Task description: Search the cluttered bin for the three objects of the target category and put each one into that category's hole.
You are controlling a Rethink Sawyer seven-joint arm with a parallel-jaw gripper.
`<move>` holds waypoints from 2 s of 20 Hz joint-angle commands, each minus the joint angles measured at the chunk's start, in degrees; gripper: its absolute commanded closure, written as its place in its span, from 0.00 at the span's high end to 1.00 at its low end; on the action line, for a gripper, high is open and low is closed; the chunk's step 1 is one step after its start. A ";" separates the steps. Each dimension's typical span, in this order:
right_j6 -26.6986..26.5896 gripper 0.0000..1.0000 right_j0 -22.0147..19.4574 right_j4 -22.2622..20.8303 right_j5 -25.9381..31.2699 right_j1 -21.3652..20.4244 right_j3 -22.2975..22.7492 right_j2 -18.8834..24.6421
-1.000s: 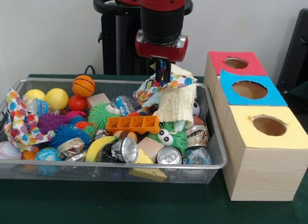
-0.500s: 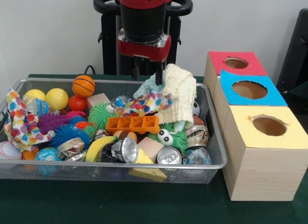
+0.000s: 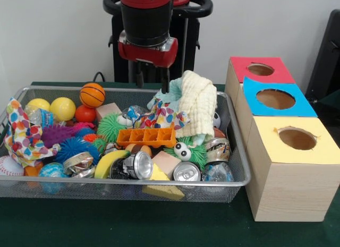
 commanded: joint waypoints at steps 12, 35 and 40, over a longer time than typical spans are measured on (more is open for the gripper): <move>-2.44 1.00 -7.74 -6.84 1.34 5.75 -8.97 6.17; -7.98 1.00 -14.45 -13.93 7.75 12.59 -22.33 12.85; -6.28 1.00 -15.04 -14.65 5.84 13.46 -21.44 13.98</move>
